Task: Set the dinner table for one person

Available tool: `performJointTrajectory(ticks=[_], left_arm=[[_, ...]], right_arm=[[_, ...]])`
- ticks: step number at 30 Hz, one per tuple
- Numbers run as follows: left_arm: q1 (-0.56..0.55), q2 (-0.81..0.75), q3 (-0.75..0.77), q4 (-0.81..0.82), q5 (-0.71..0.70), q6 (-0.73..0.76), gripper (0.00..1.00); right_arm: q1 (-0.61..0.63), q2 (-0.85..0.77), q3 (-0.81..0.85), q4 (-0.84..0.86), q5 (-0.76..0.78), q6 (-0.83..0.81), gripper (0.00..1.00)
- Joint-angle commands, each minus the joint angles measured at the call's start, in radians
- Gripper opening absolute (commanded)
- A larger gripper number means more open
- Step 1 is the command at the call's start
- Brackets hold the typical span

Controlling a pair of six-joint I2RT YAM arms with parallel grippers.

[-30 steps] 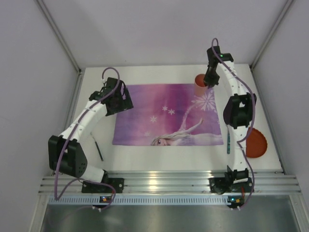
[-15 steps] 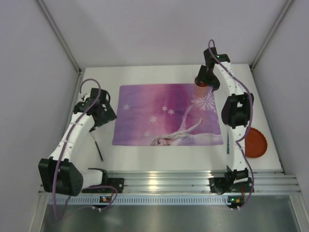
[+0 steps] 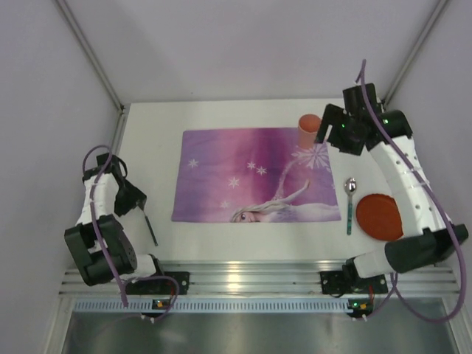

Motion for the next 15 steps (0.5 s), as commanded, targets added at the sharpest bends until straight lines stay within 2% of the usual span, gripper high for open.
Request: performJointTrajectory(ticks=[1,6,11,14,15], left_arm=[[0.031,0.063,-0.004,0.072,0.089,0.051,0.94],[0.032,0.155,0.006,0.144,0.143,0.093,0.90],[0.034,0.184,-0.023,0.204,0.146,0.108,0.85],[0.032,0.224,-0.022,0.216,0.123,0.113,0.73],[0.032,0.247,-0.020,0.223,0.120,0.117,0.58]], right_arm=[[-0.002,-0.117,-0.203,0.057,-0.048,0.032,0.79],[-0.003,-0.266,-0.416,0.083,-0.070,0.052,0.79],[-0.013,-0.285,-0.459,0.071,-0.059,0.017,0.79],[-0.031,-0.282,-0.450,0.063,-0.056,-0.008,0.79],[-0.042,-0.279,-0.447,0.060,-0.057,-0.013,0.79]])
